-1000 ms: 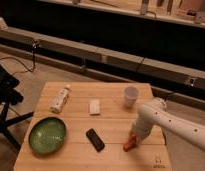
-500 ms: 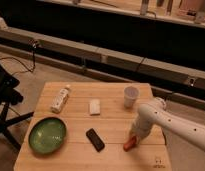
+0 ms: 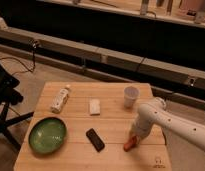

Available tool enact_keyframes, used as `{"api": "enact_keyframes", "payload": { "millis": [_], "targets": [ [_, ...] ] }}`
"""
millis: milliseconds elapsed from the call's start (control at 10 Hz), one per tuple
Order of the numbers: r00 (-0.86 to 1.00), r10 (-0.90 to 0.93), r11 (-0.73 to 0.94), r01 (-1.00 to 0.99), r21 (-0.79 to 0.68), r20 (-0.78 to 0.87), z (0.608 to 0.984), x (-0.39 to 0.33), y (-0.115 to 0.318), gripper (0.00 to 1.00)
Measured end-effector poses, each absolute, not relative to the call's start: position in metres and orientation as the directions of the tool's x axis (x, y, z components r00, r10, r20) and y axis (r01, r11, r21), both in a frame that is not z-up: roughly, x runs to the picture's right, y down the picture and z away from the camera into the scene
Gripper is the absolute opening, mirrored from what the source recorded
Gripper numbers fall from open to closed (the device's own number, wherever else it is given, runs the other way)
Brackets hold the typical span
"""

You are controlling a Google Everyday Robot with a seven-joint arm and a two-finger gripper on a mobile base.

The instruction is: Drag the pepper across the table

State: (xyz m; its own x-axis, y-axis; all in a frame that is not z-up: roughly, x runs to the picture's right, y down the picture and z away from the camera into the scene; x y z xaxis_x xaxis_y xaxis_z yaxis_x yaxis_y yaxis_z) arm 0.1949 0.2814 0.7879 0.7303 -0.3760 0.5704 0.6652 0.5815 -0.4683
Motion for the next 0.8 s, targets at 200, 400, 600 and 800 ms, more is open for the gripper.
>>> {"api": "enact_keyframes", "payload": {
  "millis": [200, 400, 600, 800],
  "targets": [
    [0.735, -0.367, 0.585, 0.659, -0.473, 0.570, 0.788, 0.196, 0.279, 0.00],
    [0.747, -0.345, 0.599, 0.642, -0.479, 0.569, 0.786, 0.205, 0.267, 0.00],
    [0.755, -0.340, 0.601, 0.633, -0.487, 0.561, 0.787, 0.212, 0.259, 0.00],
    [0.761, -0.341, 0.600, 0.628, -0.495, 0.552, 0.791, 0.220, 0.250, 0.00]
  ]
}}
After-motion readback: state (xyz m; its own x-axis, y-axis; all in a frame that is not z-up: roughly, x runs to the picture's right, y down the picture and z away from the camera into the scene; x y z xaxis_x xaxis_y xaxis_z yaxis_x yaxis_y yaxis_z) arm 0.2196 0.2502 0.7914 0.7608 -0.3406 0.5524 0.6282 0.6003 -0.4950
